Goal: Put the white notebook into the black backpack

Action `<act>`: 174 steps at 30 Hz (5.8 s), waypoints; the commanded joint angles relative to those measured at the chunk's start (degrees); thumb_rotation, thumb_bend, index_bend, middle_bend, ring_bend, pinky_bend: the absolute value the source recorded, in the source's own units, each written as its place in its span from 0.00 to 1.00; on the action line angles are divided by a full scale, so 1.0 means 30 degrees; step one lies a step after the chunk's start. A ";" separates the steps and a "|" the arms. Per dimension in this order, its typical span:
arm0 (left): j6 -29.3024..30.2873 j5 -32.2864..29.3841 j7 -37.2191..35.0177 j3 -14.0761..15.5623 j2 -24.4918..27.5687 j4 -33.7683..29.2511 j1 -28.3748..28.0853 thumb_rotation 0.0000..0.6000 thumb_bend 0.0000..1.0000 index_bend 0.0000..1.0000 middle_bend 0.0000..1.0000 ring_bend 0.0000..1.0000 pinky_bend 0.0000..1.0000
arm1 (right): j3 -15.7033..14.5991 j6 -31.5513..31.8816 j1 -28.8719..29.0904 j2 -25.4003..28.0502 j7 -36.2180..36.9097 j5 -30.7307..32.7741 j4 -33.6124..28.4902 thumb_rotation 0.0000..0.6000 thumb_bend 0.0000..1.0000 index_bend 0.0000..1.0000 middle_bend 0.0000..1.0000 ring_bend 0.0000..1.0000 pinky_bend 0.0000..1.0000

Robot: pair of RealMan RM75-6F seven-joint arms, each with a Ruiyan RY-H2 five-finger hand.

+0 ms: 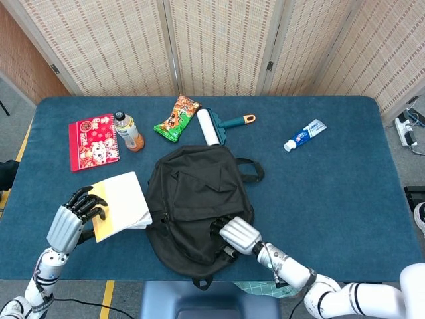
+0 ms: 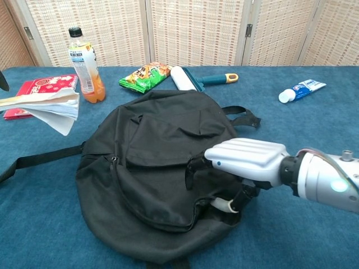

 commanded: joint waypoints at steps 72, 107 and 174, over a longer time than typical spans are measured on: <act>0.0208 0.4648 0.0271 0.1284 -0.0864 -0.3884 -0.3475 1.00 0.53 0.70 0.51 0.43 0.27 | 0.8162 0.5298 0.6774 -0.4488 0.3285 0.7604 0.3844 1.00 0.68 0.66 0.40 0.34 0.32; -0.0846 0.4118 0.0257 0.2357 -0.3849 -0.0628 -0.3472 1.00 0.52 0.69 0.52 0.44 0.27 | 0.7316 0.6267 0.5231 -0.4676 0.4621 0.7719 0.3663 1.00 0.68 0.65 0.40 0.33 0.32; -0.7736 -0.1594 0.6936 -0.0786 -0.6365 0.0715 -0.4221 1.00 0.51 0.68 0.60 0.47 0.28 | 0.6036 0.7610 0.3541 -0.3903 0.5093 0.4866 0.0560 1.00 0.68 0.63 0.39 0.32 0.30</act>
